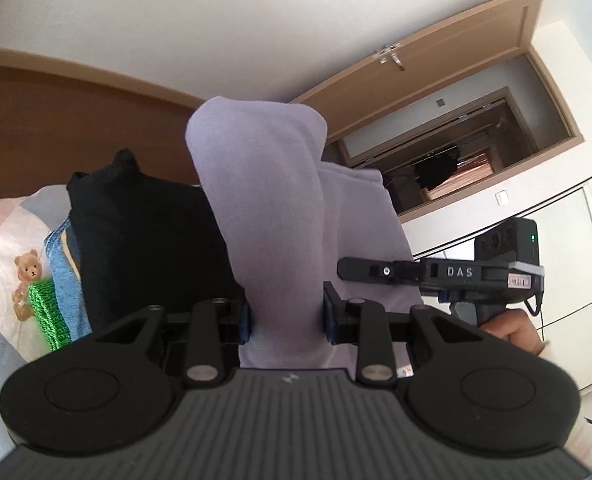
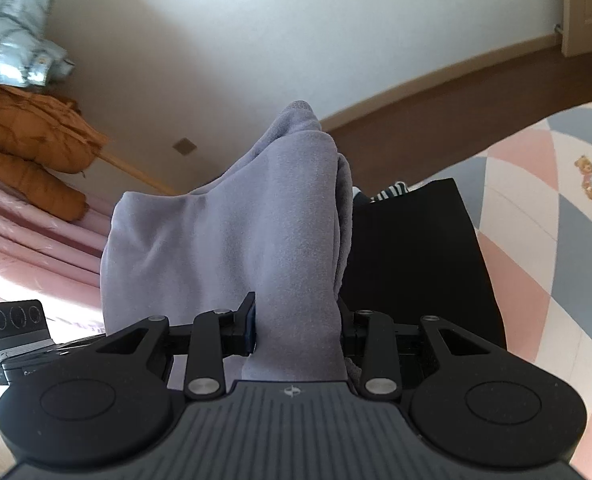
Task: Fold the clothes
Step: 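Lift the folded pants with both grippers and carry them to the clothes stack, then lower the pants onto the black garment atop the stack and open both grippers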
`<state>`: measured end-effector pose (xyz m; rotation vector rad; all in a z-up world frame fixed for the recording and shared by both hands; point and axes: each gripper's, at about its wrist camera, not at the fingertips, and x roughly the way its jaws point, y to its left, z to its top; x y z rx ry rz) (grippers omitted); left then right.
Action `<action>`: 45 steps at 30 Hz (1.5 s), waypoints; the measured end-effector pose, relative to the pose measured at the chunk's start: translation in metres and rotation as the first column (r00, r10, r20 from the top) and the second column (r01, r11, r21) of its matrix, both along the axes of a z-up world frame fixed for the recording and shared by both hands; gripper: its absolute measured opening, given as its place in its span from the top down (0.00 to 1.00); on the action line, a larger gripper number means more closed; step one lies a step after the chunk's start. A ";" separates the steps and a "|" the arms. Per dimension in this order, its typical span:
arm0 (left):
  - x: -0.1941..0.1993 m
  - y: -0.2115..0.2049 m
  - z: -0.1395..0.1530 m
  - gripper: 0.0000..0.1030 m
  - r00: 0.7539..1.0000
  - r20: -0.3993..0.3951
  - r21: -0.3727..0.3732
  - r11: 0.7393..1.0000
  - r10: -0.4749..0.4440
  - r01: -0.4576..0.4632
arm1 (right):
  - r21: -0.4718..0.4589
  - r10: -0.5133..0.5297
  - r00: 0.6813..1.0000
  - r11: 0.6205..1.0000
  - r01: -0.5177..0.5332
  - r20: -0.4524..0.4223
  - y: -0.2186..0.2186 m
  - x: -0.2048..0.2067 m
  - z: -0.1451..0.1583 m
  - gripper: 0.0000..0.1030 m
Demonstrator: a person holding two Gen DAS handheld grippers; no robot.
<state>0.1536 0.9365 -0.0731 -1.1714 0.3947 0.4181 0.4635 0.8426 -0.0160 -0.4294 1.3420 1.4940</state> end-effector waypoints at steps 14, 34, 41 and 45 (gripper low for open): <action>0.011 -0.005 -0.020 0.63 0.985 -0.161 0.070 0.995 -0.064 0.076 | -0.122 0.039 0.999 0.992 -0.035 0.031 0.024 0.018 -0.055 0.50; 0.063 -0.013 0.011 0.84 0.899 -0.436 0.578 0.775 0.030 0.255 | 0.450 -0.419 0.806 0.866 0.216 0.419 -0.029 -0.049 -0.036 0.65; 0.063 -0.014 -0.005 0.84 0.899 -0.435 0.612 0.751 0.057 0.249 | 0.401 -0.394 0.808 0.890 0.217 0.439 0.007 -0.042 -0.088 0.67; 0.055 -0.018 0.006 0.83 0.908 -0.416 0.596 0.768 0.047 0.233 | 0.397 -0.452 0.838 0.860 0.319 0.305 0.004 -0.024 -0.097 0.62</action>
